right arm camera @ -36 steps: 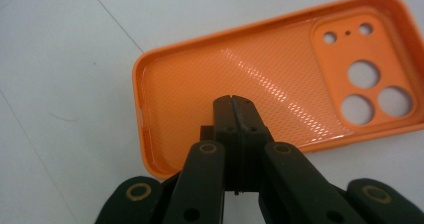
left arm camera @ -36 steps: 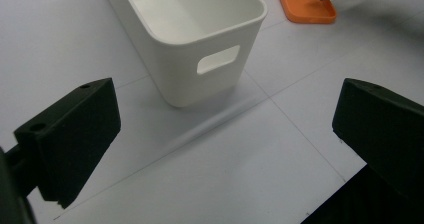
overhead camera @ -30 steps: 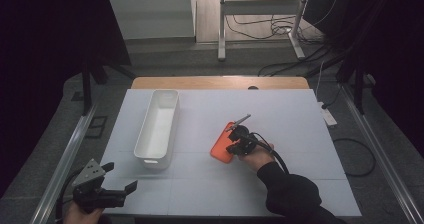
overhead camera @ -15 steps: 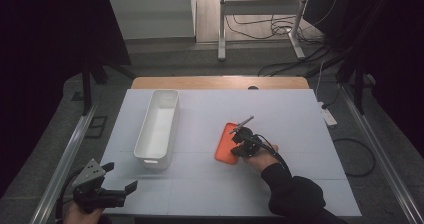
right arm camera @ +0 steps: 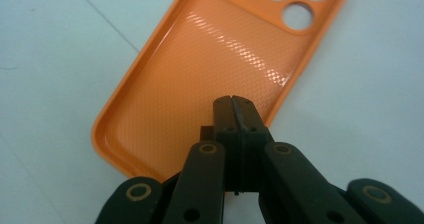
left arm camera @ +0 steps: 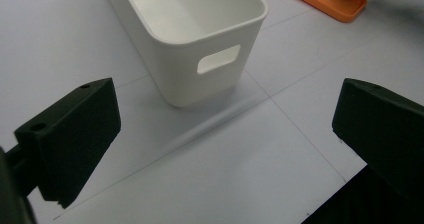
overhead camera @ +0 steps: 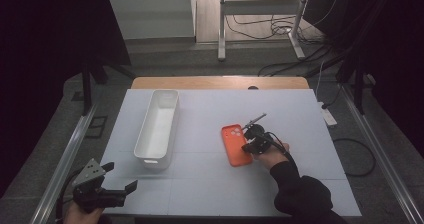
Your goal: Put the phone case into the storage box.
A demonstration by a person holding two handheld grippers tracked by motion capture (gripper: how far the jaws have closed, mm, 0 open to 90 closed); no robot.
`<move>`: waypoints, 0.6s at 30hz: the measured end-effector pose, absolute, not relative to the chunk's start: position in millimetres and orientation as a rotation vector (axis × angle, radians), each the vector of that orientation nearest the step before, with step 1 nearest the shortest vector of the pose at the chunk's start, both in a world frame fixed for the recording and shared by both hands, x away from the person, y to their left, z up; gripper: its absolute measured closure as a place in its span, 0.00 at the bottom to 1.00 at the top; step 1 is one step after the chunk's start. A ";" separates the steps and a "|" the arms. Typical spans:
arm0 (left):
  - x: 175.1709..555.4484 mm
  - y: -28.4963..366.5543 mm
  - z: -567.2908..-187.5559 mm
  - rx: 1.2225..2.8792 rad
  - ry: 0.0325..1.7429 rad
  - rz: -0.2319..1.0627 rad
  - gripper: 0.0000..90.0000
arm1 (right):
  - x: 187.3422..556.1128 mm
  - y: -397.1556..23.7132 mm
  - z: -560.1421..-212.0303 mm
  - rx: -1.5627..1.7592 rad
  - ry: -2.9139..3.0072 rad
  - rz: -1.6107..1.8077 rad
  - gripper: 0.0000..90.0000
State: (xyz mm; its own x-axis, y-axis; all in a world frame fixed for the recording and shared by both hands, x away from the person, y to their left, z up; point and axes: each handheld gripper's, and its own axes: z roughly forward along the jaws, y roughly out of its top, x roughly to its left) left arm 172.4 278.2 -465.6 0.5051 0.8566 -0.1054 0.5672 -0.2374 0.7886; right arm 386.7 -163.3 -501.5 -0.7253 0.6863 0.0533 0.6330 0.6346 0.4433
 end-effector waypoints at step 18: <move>172.8 278.2 -465.7 1.932 1.173 0.446 0.00 | 400.6 -185.3 -500.5 1.181 2.654 0.659 0.99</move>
